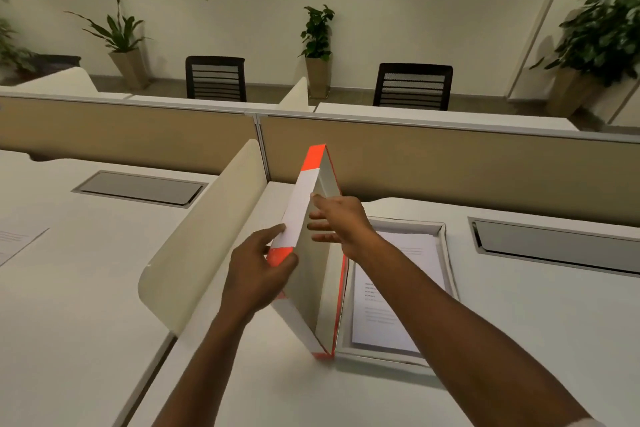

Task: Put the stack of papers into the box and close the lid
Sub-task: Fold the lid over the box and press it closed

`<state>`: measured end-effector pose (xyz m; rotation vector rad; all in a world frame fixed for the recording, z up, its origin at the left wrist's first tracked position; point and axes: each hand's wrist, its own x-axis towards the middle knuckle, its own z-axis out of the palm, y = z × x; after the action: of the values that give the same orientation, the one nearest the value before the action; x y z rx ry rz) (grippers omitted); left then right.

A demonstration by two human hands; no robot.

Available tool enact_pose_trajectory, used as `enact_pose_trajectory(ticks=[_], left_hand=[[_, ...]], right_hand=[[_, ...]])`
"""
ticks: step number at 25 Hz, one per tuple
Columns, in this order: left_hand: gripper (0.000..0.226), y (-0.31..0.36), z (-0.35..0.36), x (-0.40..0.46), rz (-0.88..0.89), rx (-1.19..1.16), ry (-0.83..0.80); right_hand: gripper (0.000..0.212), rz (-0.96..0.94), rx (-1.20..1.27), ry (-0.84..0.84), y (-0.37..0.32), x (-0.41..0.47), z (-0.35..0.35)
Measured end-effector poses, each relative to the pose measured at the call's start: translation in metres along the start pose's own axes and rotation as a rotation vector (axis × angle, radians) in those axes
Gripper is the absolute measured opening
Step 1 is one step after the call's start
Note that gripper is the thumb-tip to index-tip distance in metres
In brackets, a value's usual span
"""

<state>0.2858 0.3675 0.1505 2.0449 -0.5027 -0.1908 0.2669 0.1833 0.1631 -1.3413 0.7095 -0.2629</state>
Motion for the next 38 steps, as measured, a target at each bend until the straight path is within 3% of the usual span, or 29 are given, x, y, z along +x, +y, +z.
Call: enact_pose_trajectory(ticks=[7, 9, 12, 16, 18, 20, 25, 27, 31, 32, 35, 38], left_hand=[[0.09, 0.028, 0.04, -0.017, 0.119, -0.012, -0.037], [0.084, 0.018, 0.037, -0.011, 0.108, -0.125, -0.025], [0.077, -0.011, 0.037, 0.008, -0.119, -0.329, -0.028], [0.083, -0.048, 0.049, 0.019, -0.534, -0.541, -0.343], [0.076, -0.061, 0.055, 0.014, -0.533, -0.704, -0.448], [0.063, -0.067, 0.06, 0.008, -0.479, -0.777, -0.442], [0.042, -0.067, 0.085, -0.01, -0.388, -0.908, -0.537], [0.041, -0.062, 0.094, -0.018, -0.376, -0.889, -0.481], [0.04, -0.052, 0.106, -0.029, -0.307, -0.689, -0.402], [0.04, -0.052, 0.109, -0.03, -0.288, -0.653, -0.418], [0.045, -0.056, 0.121, -0.032, -0.241, -0.551, -0.459], [0.056, -0.071, 0.137, -0.034, -0.213, -0.407, -0.448]], right_hand=[[0.03, 0.109, 0.171, 0.06, 0.001, 0.005, -0.019], [0.034, 0.102, 0.237, 0.021, -0.003, -0.001, -0.03], [0.019, 0.037, 0.335, -0.072, -0.018, -0.02, -0.051], [0.02, 0.014, 0.493, -0.278, -0.027, -0.054, -0.087], [0.027, -0.001, 0.556, -0.327, -0.026, -0.069, -0.108], [0.031, -0.04, 0.6, -0.316, -0.022, -0.081, -0.135], [0.04, 0.007, 0.569, -0.208, 0.009, -0.103, -0.198], [0.04, 0.028, 0.482, -0.108, 0.025, -0.108, -0.211], [0.025, -0.045, 0.089, 0.425, 0.059, -0.112, -0.228], [0.027, -0.059, 0.025, 0.494, 0.069, -0.113, -0.231], [0.038, -0.01, -0.047, 0.497, 0.096, -0.115, -0.234], [0.019, 0.003, -0.16, 0.503, 0.129, -0.106, -0.239]])
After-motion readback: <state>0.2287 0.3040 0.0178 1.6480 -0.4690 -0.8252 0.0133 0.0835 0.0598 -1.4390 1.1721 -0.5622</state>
